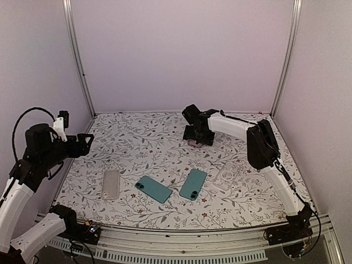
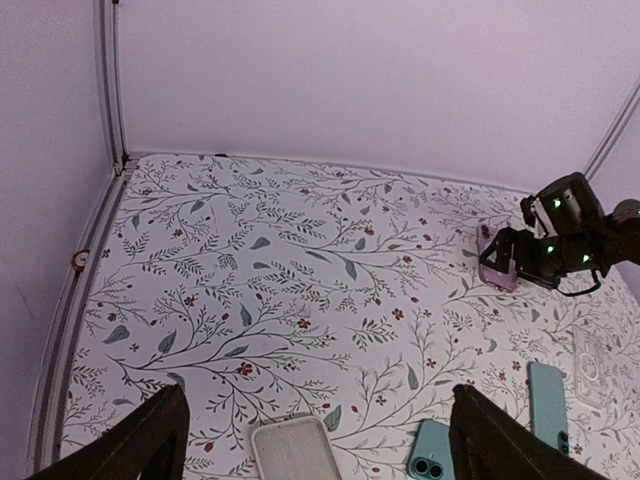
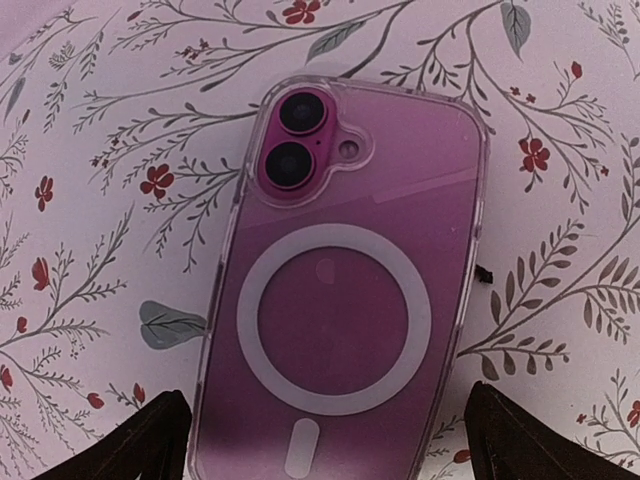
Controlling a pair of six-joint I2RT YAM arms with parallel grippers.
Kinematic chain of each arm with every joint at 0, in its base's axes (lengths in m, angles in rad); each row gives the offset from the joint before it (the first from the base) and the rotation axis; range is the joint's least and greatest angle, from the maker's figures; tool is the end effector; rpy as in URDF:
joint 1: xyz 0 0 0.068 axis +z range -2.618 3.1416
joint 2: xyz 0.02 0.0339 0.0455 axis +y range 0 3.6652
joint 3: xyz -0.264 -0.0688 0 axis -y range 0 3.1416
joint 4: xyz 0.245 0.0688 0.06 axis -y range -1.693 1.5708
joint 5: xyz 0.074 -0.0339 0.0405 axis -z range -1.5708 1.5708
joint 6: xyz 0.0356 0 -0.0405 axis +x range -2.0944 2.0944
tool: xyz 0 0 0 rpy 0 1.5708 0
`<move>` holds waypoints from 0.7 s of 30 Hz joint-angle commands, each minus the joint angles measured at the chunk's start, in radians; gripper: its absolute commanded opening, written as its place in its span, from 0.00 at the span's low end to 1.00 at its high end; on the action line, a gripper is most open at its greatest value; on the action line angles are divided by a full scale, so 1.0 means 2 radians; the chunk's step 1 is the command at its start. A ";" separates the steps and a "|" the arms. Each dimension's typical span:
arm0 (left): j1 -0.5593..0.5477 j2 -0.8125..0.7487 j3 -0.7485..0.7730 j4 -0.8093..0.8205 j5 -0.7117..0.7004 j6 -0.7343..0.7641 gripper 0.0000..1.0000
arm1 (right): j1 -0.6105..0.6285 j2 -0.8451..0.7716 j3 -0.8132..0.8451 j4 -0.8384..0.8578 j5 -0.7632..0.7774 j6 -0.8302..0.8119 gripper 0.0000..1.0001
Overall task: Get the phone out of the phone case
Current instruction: Move the phone with the phone case to the center of the board.
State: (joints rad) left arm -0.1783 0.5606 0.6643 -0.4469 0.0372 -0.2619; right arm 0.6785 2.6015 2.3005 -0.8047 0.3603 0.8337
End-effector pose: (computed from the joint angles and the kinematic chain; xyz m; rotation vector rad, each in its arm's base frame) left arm 0.1347 -0.0256 0.3020 -0.0553 1.9270 -0.3315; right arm 0.4332 0.3331 0.1380 0.3087 2.5447 0.0768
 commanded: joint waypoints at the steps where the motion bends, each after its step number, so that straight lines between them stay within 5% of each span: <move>1: 0.002 -0.008 -0.005 0.010 0.004 0.004 0.91 | 0.001 0.033 0.006 0.009 -0.011 -0.022 0.99; 5: 0.002 -0.012 -0.006 0.011 0.004 0.004 0.91 | 0.004 0.046 0.009 0.011 -0.004 -0.053 0.99; 13: 0.002 -0.013 -0.006 0.011 0.005 0.005 0.91 | 0.017 0.045 -0.021 -0.034 0.037 -0.085 0.81; 21: 0.002 -0.010 -0.007 0.013 0.005 0.005 0.91 | 0.029 -0.105 -0.311 0.053 -0.050 -0.148 0.85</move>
State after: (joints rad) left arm -0.1783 0.5415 0.6624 -0.4465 0.0406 -0.2615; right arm 0.7090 2.4622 1.9755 -0.5758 0.3969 0.6498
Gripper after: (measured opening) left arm 0.914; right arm 0.824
